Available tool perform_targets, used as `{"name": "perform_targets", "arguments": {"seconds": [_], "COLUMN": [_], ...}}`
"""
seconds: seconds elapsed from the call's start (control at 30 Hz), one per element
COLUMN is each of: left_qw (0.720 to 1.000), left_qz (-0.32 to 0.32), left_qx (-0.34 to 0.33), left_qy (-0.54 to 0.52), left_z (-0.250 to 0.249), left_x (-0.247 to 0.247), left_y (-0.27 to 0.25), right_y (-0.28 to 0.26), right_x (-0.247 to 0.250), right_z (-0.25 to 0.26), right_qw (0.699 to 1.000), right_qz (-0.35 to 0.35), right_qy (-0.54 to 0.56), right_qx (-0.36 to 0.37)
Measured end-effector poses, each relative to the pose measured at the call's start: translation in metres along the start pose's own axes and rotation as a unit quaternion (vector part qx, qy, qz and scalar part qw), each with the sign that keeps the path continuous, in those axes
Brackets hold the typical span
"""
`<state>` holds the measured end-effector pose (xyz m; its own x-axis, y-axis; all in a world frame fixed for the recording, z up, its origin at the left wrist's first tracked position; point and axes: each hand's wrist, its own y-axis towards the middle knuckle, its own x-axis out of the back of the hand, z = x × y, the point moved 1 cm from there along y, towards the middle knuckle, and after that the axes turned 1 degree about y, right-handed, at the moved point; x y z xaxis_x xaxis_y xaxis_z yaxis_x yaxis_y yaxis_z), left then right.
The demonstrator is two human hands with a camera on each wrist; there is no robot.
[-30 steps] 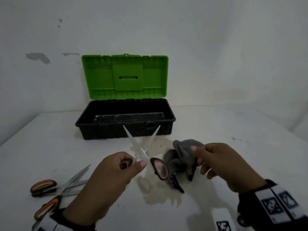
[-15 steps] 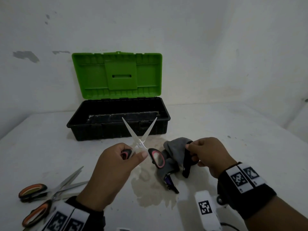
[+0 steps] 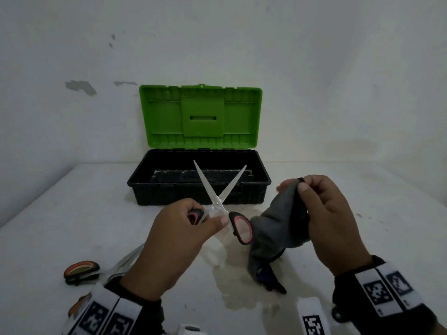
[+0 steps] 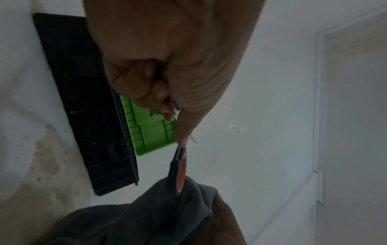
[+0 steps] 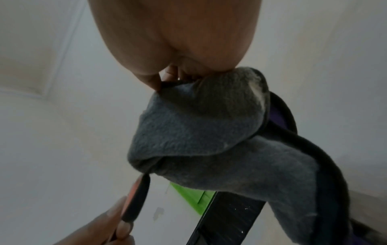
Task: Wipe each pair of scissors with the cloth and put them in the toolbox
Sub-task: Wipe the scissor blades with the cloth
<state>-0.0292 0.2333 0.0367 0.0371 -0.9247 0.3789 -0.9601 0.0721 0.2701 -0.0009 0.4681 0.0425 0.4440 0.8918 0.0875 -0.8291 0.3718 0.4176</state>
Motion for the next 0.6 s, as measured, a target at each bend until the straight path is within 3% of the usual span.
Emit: {"name": "perform_targets", "arguments": {"seconds": [0.17,0.37,0.6], "left_qw": [0.999,0.998,0.994], "left_qz": [0.009,0.018,0.012], "left_qx": [-0.005,-0.006,-0.019], "left_qy": [0.031,0.065,0.103], "left_z": [-0.004,-0.009,-0.013], "left_x": [0.013,0.018,0.018], "left_y": [0.0,-0.005,-0.003], "right_y": [0.001,-0.011,-0.024], "right_x": [-0.021,-0.043,-0.068], "right_z": [0.008,0.021,0.024], "right_qw": [0.99,0.98,0.978], "right_qz": [0.045,0.119,0.097], "right_qy": [-0.102,-0.11,-0.122], "right_qx": [0.085,0.118,0.138]}}
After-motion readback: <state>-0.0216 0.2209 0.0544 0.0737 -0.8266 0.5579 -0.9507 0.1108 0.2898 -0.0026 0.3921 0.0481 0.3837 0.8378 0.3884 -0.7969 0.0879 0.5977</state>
